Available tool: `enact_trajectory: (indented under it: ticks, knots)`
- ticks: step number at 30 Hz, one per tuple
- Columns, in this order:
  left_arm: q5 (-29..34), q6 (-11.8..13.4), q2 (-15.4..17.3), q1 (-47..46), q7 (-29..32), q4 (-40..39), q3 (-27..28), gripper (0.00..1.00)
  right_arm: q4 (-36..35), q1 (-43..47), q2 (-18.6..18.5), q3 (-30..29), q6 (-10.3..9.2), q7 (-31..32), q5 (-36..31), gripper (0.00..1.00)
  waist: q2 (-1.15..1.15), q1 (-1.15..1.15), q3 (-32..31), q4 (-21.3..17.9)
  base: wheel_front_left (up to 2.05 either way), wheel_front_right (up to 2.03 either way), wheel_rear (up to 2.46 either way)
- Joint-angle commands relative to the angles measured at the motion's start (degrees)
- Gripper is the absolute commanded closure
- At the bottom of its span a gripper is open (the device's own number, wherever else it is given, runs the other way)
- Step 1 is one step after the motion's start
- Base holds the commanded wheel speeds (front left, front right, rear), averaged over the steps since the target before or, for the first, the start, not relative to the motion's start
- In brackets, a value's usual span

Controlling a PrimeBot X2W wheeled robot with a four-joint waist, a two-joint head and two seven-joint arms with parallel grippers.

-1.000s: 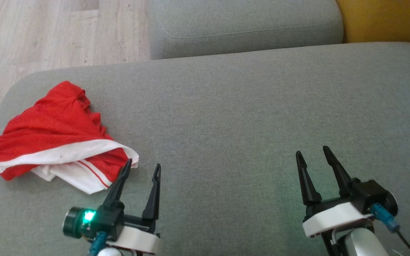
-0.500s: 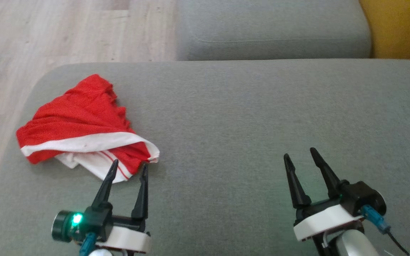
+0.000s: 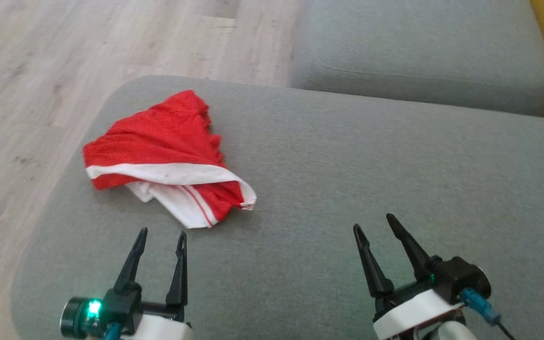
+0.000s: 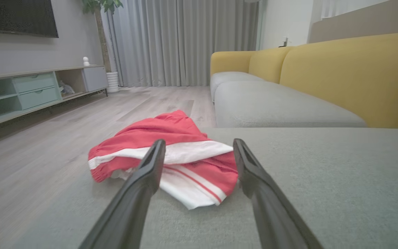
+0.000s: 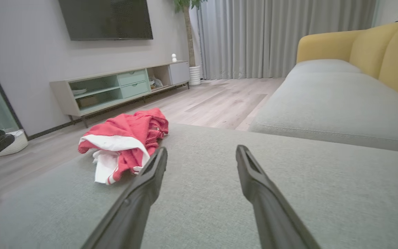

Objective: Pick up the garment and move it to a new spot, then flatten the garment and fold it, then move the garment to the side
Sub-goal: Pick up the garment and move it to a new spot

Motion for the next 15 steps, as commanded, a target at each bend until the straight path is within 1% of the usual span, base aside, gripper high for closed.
enact_trajectory:
  ticks: [1,5,9,15]
  knots:
    - [0.82,-0.11,0.23,-1.08,-0.55,-1.54,2.21,0.00,-2.01,-1.50,-0.32,1.49,-0.04,-0.63,0.47,0.00,0.00,0.00,-0.47,2.07,0.00,0.00,0.00]
    - [1.10,-0.41,0.27,-0.77,-0.55,-1.49,2.17,0.00,-2.16,-0.92,-0.32,1.74,-0.04,-0.63,1.09,0.00,0.00,0.00,-0.85,5.20,0.00,0.00,0.00]
    - [1.17,-0.51,0.53,-0.02,-0.55,-1.37,2.45,0.00,-2.29,-0.46,-0.32,2.90,-0.04,-0.63,1.66,0.00,0.00,0.00,-1.28,7.45,0.00,0.00,0.00]
    - [1.21,-0.69,0.72,0.70,-0.55,-1.76,2.76,0.00,-2.68,-0.04,-0.32,3.58,-0.04,-0.63,2.54,0.00,0.00,0.00,-1.23,8.92,0.00,0.00,0.00]
